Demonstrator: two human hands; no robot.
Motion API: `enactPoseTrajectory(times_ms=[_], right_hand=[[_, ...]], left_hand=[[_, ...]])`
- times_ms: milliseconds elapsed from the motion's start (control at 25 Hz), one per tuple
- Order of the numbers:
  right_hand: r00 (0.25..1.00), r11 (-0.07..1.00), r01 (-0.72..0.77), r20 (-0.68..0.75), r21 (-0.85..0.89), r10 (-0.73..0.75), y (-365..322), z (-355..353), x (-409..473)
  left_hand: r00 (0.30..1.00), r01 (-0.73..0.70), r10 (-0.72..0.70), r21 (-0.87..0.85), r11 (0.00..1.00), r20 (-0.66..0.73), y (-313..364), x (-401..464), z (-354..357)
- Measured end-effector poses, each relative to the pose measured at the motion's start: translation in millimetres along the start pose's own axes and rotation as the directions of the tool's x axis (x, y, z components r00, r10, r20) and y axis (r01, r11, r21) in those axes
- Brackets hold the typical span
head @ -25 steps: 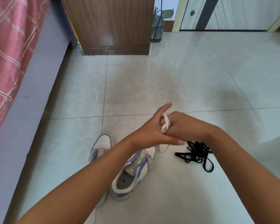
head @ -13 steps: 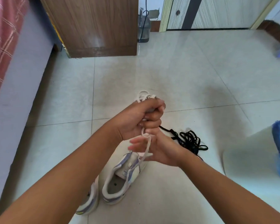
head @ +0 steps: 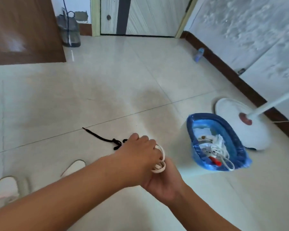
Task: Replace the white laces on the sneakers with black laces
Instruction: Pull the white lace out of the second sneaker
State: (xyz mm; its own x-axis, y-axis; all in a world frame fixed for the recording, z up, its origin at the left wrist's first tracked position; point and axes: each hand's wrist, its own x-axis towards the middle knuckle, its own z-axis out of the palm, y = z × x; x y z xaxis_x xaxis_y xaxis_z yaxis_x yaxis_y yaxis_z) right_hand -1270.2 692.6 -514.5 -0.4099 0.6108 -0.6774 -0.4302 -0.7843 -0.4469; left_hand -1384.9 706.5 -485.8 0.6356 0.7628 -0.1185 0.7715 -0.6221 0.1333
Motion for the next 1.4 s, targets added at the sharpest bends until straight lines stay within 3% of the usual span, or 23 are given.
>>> enactPoseTrajectory(times_ms=[120,240,320,400,440,560,600,640,760,840,880,1040,1120,1160,1240,1400], right_hand=[[0.977,0.977,0.213,0.012,0.008,-0.213,-29.2,-30.5,-35.0],[0.912,0.867,0.364,-0.059,-0.339,-0.406,-64.4,-63.5,-60.2],[0.803,0.687,0.359,-0.166,-0.632,-0.572,-95.8,-82.4,-76.3],[0.643,0.425,0.196,-0.212,-0.884,-0.736,-124.2,-99.8,-89.5],[0.617,0.286,0.064,-0.188,-0.956,-0.764,-135.6,-107.4,-91.2],[0.796,-0.191,-0.344,-0.178,-0.919,-0.578,-151.4,-130.1,-77.4],[0.816,-0.286,-0.4,-0.197,-0.871,-0.543,-152.7,-135.1,-71.6],[0.798,-0.291,-0.409,-0.185,-0.865,-0.573,-155.4,-134.4,-69.6],[0.648,-0.131,-0.355,-0.143,-0.926,-0.748,-164.8,-116.2,-80.1],[0.558,-0.088,-0.334,-0.121,-0.938,-0.821,-166.2,-107.0,-86.4],[0.561,-0.105,-0.302,-0.088,-0.947,-0.823,-161.2,-100.4,-83.7],[0.742,-0.226,-0.207,-0.002,-0.952,-0.67,-110.3,-92.3,-32.9],[0.749,-0.274,-0.159,0.065,-0.949,-0.659,-94.3,-92.2,-11.9],[0.73,-0.229,-0.109,0.079,-0.967,-0.679,-90.9,-90.0,-6.9],[0.659,-0.163,-0.054,0.088,-0.985,-0.747,-88.5,-89.6,-4.3],[0.531,-0.157,-0.179,0.039,-0.971,-0.846,-96.2,-102.4,-11.4]], left_hand=[[0.997,0.004,-0.012,-0.098,0.995,-0.076,20.4,43.3,-3.0],[1.0,0.021,-0.017,-0.486,0.874,0.013,40.5,82.6,-5.4],[1.0,0.015,-0.027,-0.704,0.71,-0.006,43.4,93.0,-4.0],[0.992,0.021,-0.116,-0.852,0.524,-0.046,35.6,92.1,7.0],[0.986,0.025,-0.155,-0.87,0.493,-0.059,30.2,88.9,14.6],[0.987,0.088,-0.163,-0.813,0.575,-0.008,15.9,77.4,40.3],[0.99,0.093,-0.139,-0.795,0.6,0.011,13.2,72.8,46.9],[0.993,0.091,-0.111,-0.776,0.624,0.027,10.6,68.5,52.2],[0.995,0.099,-0.07,-0.692,0.715,0.071,-0.9,50.9,61.9],[0.992,0.119,-0.066,-0.62,0.776,0.109,-18.2,32.3,74.1],[0.988,0.141,-0.071,-0.597,0.79,0.139,-28.1,19.9,82.0],[0.954,0.265,-0.158,-0.469,0.843,0.255,-69.3,-44.8,127.9],[0.93,0.344,-0.26,-0.36,0.867,0.262,-79.4,-91.7,155.7],[0.931,0.349,-0.29,-0.298,0.889,0.223,-84.2,-115.1,172.7],[0.912,0.406,-0.393,-0.379,0.832,0.115,-91.7,-155.1,204.2],[0.838,0.469,-0.54,-0.602,0.646,0.073,-90.7,-183.5,218.0]])
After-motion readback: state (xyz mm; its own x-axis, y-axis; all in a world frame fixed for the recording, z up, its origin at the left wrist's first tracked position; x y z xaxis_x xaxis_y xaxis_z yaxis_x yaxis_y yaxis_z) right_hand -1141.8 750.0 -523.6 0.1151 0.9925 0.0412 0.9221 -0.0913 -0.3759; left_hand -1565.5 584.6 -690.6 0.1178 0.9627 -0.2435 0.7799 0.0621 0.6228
